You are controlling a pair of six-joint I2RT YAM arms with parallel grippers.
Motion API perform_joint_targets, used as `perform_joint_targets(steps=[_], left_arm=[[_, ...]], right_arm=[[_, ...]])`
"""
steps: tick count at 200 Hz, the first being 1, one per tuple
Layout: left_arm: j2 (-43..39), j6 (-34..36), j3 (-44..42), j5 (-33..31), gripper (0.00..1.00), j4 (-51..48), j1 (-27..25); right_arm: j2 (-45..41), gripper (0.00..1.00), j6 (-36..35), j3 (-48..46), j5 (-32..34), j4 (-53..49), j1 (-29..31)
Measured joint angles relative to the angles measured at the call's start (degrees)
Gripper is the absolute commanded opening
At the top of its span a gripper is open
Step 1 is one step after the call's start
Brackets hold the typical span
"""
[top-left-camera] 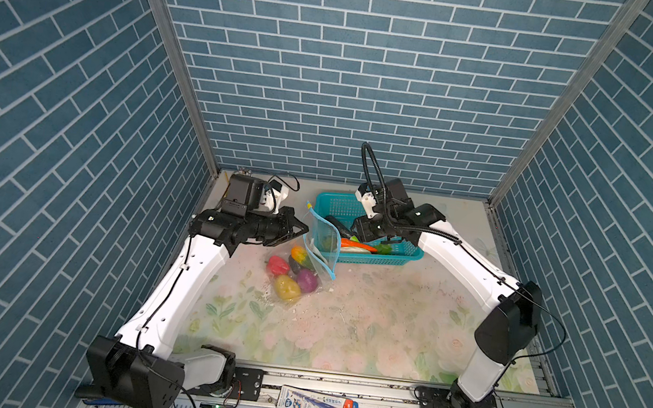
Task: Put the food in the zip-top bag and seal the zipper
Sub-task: 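Raise the right gripper from the bag and move it over the basket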
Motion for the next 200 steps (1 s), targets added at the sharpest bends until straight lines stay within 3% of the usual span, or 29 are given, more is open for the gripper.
perform_joint_targets(steps=[48, 130, 200], left_arm=[[-0.2, 0.5, 0.2, -0.5, 0.00, -1.5, 0.0], [1.3, 0.5, 1.0, -1.3, 0.00, -1.6, 0.0], [1.3, 0.5, 1.0, -1.3, 0.00, -1.6, 0.0]], right_arm=[[8.8, 0.62, -3.3, 4.5, -0.2, -2.1, -1.3], [22.6, 0.60, -17.9, 19.1, -2.0, -5.2, -1.9], [35.3, 0.63, -22.6, 31.4, -1.7, -5.6, -2.4]])
